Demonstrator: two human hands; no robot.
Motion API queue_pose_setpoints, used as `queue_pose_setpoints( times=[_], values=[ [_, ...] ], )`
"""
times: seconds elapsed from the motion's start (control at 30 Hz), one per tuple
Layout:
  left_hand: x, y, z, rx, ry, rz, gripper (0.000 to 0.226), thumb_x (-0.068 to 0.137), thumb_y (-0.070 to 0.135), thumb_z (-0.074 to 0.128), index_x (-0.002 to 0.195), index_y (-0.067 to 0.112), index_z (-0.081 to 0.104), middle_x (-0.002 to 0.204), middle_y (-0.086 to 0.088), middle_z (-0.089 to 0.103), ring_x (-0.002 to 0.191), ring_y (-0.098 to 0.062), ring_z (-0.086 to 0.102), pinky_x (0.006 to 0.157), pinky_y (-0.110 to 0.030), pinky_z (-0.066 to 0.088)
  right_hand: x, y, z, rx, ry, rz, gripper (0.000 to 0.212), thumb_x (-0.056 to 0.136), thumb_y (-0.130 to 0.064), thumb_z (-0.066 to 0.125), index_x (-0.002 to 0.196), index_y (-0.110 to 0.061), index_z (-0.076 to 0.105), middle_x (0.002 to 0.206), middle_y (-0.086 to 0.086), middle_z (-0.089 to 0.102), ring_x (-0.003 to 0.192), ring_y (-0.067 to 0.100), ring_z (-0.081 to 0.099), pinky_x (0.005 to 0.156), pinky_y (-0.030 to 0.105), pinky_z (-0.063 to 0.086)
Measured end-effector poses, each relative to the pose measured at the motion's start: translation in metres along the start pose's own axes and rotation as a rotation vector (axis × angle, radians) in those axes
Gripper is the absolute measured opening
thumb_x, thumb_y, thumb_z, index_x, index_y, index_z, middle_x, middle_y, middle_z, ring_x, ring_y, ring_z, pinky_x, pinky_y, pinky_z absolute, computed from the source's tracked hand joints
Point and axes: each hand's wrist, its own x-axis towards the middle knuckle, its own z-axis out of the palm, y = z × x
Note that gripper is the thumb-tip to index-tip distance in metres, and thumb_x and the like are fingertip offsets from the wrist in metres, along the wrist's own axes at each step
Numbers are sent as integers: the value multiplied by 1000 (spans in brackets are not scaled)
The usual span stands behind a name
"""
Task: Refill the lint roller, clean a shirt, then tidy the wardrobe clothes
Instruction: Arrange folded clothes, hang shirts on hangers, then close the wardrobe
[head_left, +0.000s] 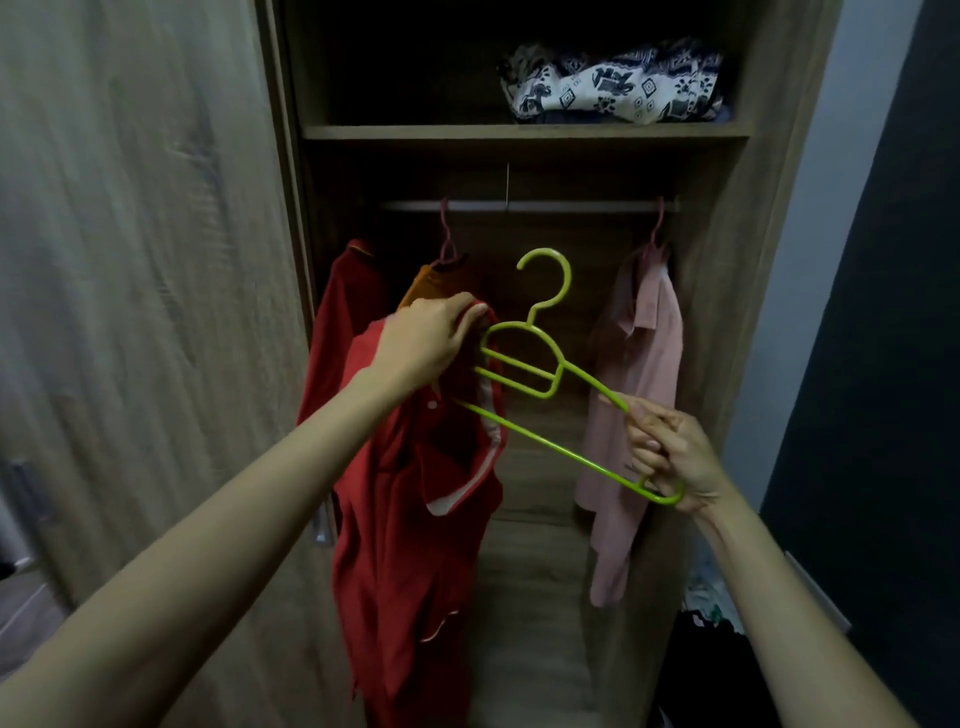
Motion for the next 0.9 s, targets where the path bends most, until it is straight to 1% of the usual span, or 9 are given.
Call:
queue_pose_setpoints(
  times=[0.13,0.3,0.37,0.47,0.57,0.67,0.73,0.83,0.9],
  values=[
    [7,-21,-8,123,10,-84,37,100,45,37,112,19,60,98,-17,64,94,-40,61,70,-42,47,-5,-4,-7,18,27,-46,61,62,-41,85,111,-9,70,49,-10,31,31,-3,22,35,15,13],
    [23,-56,1,72,-25,-295,36,100,43,39,108,16,61,101,-22,65,95,-48,60,76,-46,48,-9,-21,-6,-59,22,-46,37,76,-28,69,108,-9,72,50,-9,27,32,-1,21,34,13,17],
    [26,-65,8,29,-29,-327,35,100,40,40,101,13,62,98,-21,66,93,-47,61,73,-45,48,-10,-24,-6,-70,-6,-44,48,69,-35,80,109,-8,71,50,-8,27,32,-1,21,33,11,21],
    [28,-63,19,-29,-45,-336,34,100,38,42,98,12,63,93,-21,67,91,-46,62,71,-44,48,-7,-18,-4,-110,-15,-24,65,57,-45,87,110,-11,71,50,-9,27,33,-1,20,37,16,11],
    [29,-39,29,-80,-65,-254,33,100,37,43,97,11,64,92,-20,67,91,-43,62,73,-43,48,1,-6,3,-113,11,-8,58,62,-41,84,110,-9,71,51,-9,27,33,0,19,38,16,11],
    [28,-10,38,-165,-25,-118,30,100,34,44,86,13,61,83,-14,67,87,-38,63,69,-40,46,8,3,11,-60,70,8,38,78,-25,66,111,-7,67,49,-9,28,32,-1,20,33,12,19],
    [26,2,41,-183,-36,-38,29,101,36,43,89,16,62,80,-10,67,84,-34,65,66,-37,46,9,5,10,-32,88,11,35,82,-20,58,114,-5,64,48,-9,28,32,-1,21,32,13,20],
    [25,3,40,0,-44,104,42,99,50,31,107,24,63,96,-4,71,96,-28,66,76,-40,51,7,3,-1,30,41,-3,50,72,-29,76,114,-5,67,49,-10,30,31,-2,23,34,15,16],
    [29,-4,40,80,-31,213,51,97,53,23,116,27,62,108,1,70,110,-20,62,91,-40,43,5,-1,-9,51,4,-15,61,64,-35,85,114,-5,68,49,-10,31,30,-3,23,35,16,13]
  ],
)
